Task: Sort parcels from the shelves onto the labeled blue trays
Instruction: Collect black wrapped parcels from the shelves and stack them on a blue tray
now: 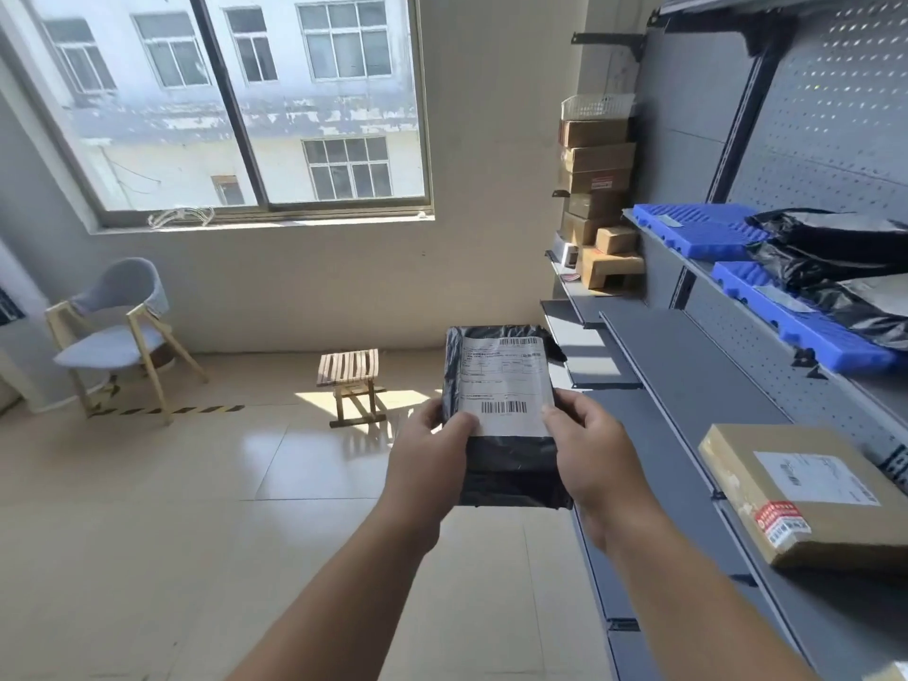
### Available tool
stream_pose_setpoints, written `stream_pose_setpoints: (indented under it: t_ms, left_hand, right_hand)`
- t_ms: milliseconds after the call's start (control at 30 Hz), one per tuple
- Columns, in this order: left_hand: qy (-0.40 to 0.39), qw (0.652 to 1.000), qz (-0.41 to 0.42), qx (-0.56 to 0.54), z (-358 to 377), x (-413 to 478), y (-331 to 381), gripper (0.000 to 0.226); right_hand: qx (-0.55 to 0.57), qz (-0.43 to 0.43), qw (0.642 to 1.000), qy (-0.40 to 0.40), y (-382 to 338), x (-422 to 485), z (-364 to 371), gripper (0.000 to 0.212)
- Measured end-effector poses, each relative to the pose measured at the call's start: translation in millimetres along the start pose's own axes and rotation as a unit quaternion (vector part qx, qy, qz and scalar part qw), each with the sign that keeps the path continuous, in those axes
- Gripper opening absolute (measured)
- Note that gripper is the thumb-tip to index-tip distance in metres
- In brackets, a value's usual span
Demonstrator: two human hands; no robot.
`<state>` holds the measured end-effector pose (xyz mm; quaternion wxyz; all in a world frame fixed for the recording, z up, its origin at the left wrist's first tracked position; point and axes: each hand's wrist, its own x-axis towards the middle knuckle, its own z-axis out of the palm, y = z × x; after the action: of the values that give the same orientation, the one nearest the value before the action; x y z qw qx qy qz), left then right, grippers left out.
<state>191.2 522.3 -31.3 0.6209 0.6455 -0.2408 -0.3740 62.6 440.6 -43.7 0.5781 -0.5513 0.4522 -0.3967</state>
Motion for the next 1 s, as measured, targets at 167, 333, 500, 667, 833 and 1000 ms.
stream_pose_setpoints:
  t_ms: [167, 333, 500, 667, 833, 1000]
  left_hand:
    - [0.016, 1.0, 0.016, -0.018, 39, 80, 30, 0.031]
    - [0.0, 1.0, 0.011, -0.025, 81, 152, 50, 0.037]
    - [-0.058, 0.998, 0.019, -0.026, 132, 232, 66, 0.024]
    - [-0.152, 0.988, 0.034, -0.011, 191, 314, 85, 0.023]
    - [-0.261, 0.963, 0.057, 0.014, 258, 371, 113, 0.024]
    - [-0.39, 0.916, 0.078, 0.046, 328, 383, 133, 0.024]
  right_hand:
    - [-0.011, -0.022, 1.0, -0.018, -28, 98, -1, 0.015]
    - [-0.026, -0.023, 0.999, 0.0, -43, 176, -13, 0.016]
    - [-0.049, -0.041, 0.996, 0.069, -57, 250, -33, 0.016]
    - [-0.067, -0.057, 0.983, 0.164, -76, 314, -57, 0.018]
    - [-0.063, -0.078, 0.951, 0.293, -99, 354, -85, 0.021]
    - [-0.076, -0.097, 0.894, 0.431, -116, 354, -123, 0.026]
